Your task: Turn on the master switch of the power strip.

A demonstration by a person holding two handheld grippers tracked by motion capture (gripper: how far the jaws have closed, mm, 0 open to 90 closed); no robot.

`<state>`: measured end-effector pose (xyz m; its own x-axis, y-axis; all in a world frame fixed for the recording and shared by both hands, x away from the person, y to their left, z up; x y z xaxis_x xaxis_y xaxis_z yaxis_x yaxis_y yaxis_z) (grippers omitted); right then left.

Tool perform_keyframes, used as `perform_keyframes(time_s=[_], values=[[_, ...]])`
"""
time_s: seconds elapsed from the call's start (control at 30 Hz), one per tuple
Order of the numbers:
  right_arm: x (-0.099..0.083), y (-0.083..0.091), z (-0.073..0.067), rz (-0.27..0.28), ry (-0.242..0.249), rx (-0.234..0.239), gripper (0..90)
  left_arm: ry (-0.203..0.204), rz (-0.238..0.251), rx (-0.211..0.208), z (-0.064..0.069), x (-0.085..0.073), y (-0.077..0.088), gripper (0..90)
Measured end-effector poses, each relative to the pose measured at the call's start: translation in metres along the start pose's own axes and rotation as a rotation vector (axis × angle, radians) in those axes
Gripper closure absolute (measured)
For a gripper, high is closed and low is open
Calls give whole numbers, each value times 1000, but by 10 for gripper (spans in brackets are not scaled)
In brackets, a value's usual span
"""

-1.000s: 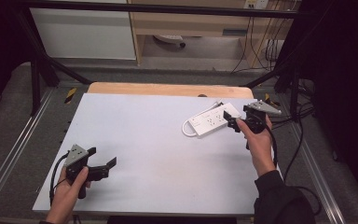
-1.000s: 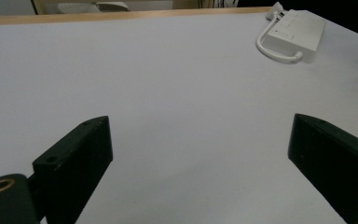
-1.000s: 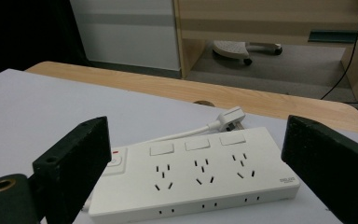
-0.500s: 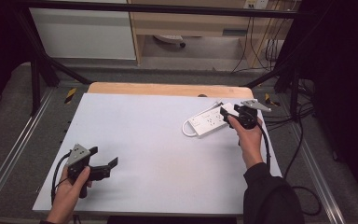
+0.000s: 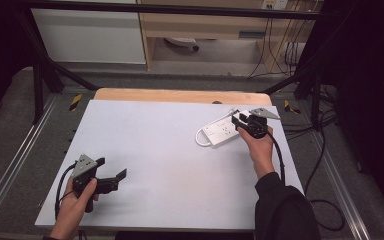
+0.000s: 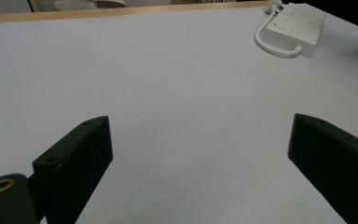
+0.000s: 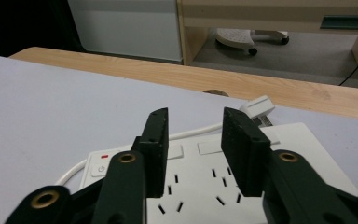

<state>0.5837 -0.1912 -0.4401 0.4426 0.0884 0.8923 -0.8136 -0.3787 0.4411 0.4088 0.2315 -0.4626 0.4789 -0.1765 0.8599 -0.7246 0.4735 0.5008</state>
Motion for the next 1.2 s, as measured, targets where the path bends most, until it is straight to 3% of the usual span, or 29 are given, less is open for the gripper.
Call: perform_keyframes(time_s=[0.17,0.5,0.73,1.2], values=[[3,-8,-10,5,20,16,733,0,-1,0,0,0,0,63],[0,-22,-31,-7,55,57,857,1,-6,2,-1,-1,1,65],[-5,-29,-42,-29,82,74,900,0,-7,2,-1,-1,1,66],[-19,-41,-54,-98,123,83,900,-5,-10,4,-1,-2,0,67]])
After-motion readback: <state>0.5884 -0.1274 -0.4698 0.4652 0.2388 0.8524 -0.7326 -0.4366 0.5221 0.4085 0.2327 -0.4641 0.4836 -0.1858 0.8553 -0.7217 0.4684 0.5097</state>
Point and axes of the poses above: each handheld gripper's, and its own axes: y roughly backward along the jaws, x roughly out of its top, z roughly to its right, the point moved 9 cm from there along -y, roughly forward along the jaws, and after that the axes turned 4 degrees about -z, right-handed, at the moved point
